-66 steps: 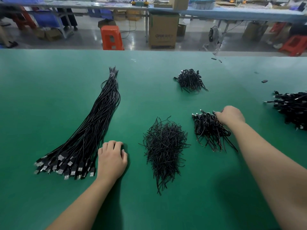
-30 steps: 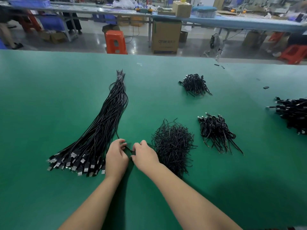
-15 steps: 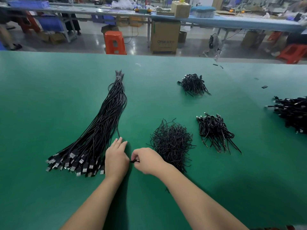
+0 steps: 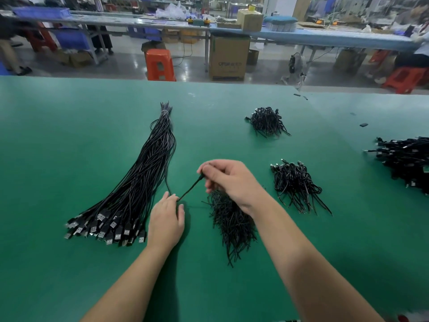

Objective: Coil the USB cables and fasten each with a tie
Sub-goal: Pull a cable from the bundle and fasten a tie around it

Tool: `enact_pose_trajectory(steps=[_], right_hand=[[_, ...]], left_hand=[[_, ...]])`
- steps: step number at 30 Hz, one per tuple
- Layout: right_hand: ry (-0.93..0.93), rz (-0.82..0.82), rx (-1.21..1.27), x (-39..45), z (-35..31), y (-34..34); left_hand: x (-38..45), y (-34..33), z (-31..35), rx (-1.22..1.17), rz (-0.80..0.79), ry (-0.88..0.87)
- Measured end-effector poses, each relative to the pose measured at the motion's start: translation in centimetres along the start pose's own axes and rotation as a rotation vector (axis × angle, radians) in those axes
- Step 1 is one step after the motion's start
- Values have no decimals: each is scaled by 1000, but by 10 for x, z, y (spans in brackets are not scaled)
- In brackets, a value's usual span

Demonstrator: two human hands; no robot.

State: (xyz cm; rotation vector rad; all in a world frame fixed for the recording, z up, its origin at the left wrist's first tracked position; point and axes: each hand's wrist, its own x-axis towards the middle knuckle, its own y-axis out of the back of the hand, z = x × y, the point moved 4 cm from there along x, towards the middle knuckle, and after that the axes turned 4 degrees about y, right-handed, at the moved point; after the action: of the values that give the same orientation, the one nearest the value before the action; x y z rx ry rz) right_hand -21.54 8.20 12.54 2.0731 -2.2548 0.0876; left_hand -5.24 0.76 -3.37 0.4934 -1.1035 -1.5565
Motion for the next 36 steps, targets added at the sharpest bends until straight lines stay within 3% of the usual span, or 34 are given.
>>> enact_pose_trajectory(steps=[5,11,16,20,26,29,32,36], right_hand=[[62,184,321,-6,-41,31],[107,370,425,-5,-37,65],[78,536,473,0,-25,98],[72,590,466,0,-19,112],[-16,408,96,-5,-21,104],[-42,271,-103,-5,-22,89],[-17,164,-215,-5,-22,70],[30,76,-265,-4,-23,51]], left_hand=[[-4,-2,-2,-79,-56,8],[-30,6,9,-110,-59,-139],[-40,30,21,0,24,-209],[-50,32,35,41,-48,-339],[-39,41,46,265,-223,-330],[-22,58,62,-55,-253,-222],[-6,71,89,-500,-426,-91],[7,88,123,-439,-502,-135]])
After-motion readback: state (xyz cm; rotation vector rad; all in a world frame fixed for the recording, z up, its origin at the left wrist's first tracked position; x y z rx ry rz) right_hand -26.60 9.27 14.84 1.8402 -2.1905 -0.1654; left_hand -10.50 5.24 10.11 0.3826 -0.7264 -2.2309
